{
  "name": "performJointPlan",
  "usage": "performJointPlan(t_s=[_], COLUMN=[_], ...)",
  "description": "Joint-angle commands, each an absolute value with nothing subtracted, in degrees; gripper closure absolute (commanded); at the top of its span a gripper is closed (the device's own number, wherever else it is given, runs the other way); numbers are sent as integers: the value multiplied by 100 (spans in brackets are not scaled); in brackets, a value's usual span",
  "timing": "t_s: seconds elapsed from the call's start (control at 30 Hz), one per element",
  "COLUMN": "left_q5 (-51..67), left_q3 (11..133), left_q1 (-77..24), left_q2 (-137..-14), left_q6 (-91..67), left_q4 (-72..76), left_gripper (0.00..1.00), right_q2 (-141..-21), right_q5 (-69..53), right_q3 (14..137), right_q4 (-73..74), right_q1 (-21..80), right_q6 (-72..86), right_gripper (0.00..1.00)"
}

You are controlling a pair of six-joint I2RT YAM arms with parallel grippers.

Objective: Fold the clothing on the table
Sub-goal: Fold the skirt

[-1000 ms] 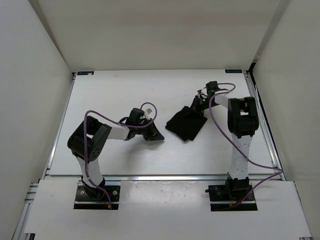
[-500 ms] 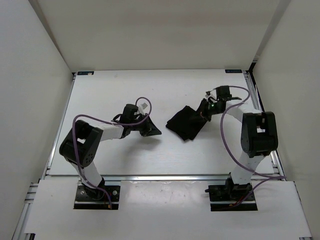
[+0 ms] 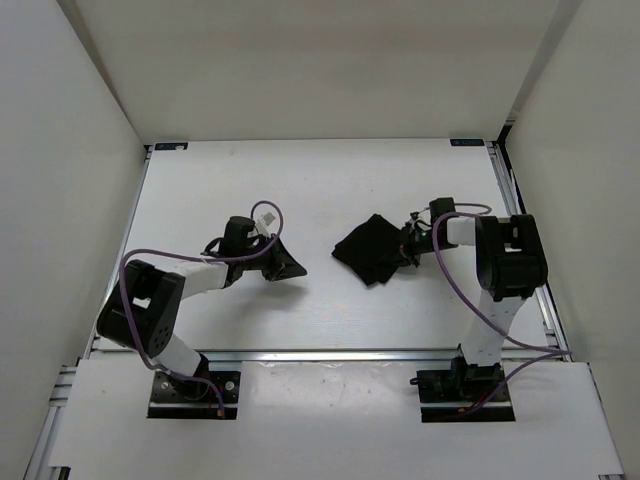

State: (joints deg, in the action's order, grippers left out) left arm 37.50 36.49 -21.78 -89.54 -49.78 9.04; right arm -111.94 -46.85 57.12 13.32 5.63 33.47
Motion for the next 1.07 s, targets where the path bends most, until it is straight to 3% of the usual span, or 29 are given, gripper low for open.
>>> performJointPlan(t_s=[0.0,0.2,0.3,0.37,0.4,0.47,0.77,1.03], left_q5=[3955,3745,3438,3349,3209,3059,2988,2814], left_q3=[3586,3936,4051,4069,4122,4192,4043,4130], left_q1=[-2074,-1925,-1854,-1749,-1740,-1749,-1547,-1669], left_q2=[-8508,-8306,-8201,-8113,-8095,-8059,-7876,-8041], left_q6=[-4869,-4203,-3702,-3499,-3385,-3191,-2900,-2586], left_q4=[888,38,-613,-956,-1115,-1404,-1916,-2178], left_gripper=[82,70,60,31,25,1,1,2], right_q2=[-10392,-8178,-7333,-6857,-6568,-6233,-5493,-5835], right_q5=[-4596,-4430,-4263,-4027,-3973,-3788,-3683,-3639], right_q3=[5494,5353,4826,4397,4134,3843,2400,2583], right_q4=[1590,1855,2039,2310,2399,2539,2382,2276], right_q1=[527,46,-569,-852,-940,-1019,-1239,-1064], right_q6=[3191,3497,3656,3525,3420,3341,3648,3674], right_gripper=[91,91,84,79,78,69,56,53])
